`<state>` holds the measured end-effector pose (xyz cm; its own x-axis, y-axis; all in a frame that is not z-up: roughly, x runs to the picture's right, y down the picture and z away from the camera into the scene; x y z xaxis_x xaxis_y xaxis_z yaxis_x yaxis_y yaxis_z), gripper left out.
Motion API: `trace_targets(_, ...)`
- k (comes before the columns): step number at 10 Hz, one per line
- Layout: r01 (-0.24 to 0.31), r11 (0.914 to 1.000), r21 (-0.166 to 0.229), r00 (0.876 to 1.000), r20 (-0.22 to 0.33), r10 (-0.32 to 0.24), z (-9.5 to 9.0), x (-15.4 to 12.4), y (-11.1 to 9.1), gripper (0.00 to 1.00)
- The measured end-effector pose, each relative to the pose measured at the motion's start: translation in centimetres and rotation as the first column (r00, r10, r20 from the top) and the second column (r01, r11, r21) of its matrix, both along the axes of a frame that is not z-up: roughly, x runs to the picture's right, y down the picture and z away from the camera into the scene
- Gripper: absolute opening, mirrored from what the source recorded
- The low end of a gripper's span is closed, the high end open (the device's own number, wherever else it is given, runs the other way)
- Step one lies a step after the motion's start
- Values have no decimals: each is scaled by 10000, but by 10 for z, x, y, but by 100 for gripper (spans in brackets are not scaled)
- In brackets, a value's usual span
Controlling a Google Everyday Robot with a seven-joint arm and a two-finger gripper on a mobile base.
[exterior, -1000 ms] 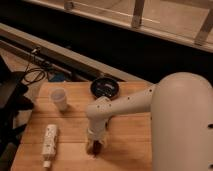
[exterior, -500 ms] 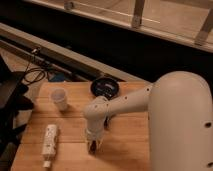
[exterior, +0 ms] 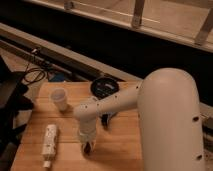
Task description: Drag the pepper across the table
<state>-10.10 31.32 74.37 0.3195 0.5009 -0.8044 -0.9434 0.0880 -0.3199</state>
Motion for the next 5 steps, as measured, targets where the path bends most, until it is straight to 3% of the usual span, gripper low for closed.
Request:
trace_targets(3, 370, 9993, -54, 9991, 199, -369, -9, -19, 3, 7)
trace_targets(5, 555, 9984, -41, 9982, 238, -554, -11, -16, 5, 7)
